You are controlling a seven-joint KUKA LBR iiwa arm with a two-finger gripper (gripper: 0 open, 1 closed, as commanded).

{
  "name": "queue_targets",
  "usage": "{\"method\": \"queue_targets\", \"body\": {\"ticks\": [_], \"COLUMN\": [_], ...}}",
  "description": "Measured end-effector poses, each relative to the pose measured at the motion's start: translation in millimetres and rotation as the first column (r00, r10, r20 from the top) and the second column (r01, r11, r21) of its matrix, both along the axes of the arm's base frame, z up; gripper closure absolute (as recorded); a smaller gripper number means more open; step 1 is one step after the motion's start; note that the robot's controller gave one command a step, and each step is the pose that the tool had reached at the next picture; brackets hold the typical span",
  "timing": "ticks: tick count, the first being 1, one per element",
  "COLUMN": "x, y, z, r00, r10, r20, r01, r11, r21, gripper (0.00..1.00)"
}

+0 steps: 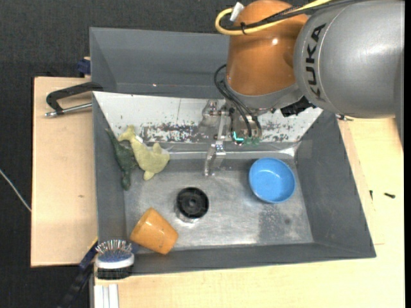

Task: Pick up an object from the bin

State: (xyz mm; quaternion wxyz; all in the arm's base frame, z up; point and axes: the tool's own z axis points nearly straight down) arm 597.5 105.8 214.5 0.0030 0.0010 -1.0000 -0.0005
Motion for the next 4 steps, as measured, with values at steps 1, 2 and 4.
{"method": "queue_targets", "body": {"ticks": [1, 2, 4], "x": [-72.1, -58.2, -63.0], "y": [22.9, -1.4, 1.9], "z": [-144.5, -112.3, -143.9], "r00": [0.998, 0.989, 1.0], "r10": [0.068, 0.144, -0.017], "r20": [0.013, 0.015, 0.007], "r01": [-0.068, -0.144, 0.017], "r11": [0.998, 0.99, 1.0], "r21": [0.002, -0.001, 0.001], "gripper": [0.0, 0.0, 0.0]}}
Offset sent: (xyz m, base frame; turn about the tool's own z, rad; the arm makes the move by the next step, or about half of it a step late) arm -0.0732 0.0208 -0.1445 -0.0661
